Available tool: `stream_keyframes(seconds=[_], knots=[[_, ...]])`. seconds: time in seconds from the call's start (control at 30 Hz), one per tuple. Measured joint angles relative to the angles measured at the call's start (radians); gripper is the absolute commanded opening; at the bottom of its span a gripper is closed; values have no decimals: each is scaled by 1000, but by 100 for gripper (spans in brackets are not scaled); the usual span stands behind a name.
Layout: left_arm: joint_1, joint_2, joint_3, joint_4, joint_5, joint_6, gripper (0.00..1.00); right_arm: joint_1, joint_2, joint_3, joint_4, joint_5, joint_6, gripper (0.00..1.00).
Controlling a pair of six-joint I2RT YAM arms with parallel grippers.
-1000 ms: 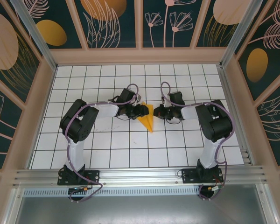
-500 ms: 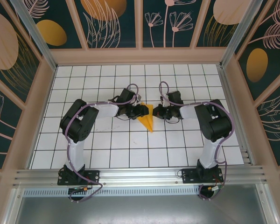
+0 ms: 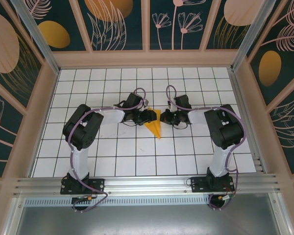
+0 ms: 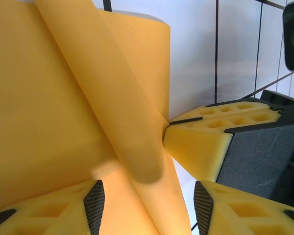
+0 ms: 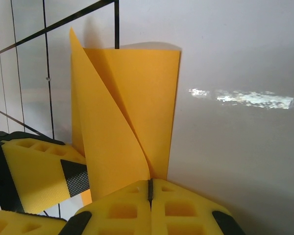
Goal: Fold a paper plane with a square sheet of paper (fold left side to right side)
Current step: Fourth fold the wing at the center of the table.
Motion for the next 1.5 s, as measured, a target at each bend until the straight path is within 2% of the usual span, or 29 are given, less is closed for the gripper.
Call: stream_keyframes(seconds=[0.1, 0.2, 0.4, 0.8, 1.5], knots=[[0, -18, 0, -22, -12, 7, 53, 2, 0, 1, -2, 5, 0, 1], [1, -39, 0, -31, -11, 10, 47, 3, -2, 1, -3, 7, 0, 1], [1, -40, 5, -24, 13, 2, 42, 4, -2, 1, -5, 11, 0, 1], [1, 14, 43, 30, 72, -29, 41, 5, -2, 2, -6, 12, 0, 1], [1, 64, 54, 10, 51, -18, 41, 15, -6, 16, -35, 39, -8, 3]])
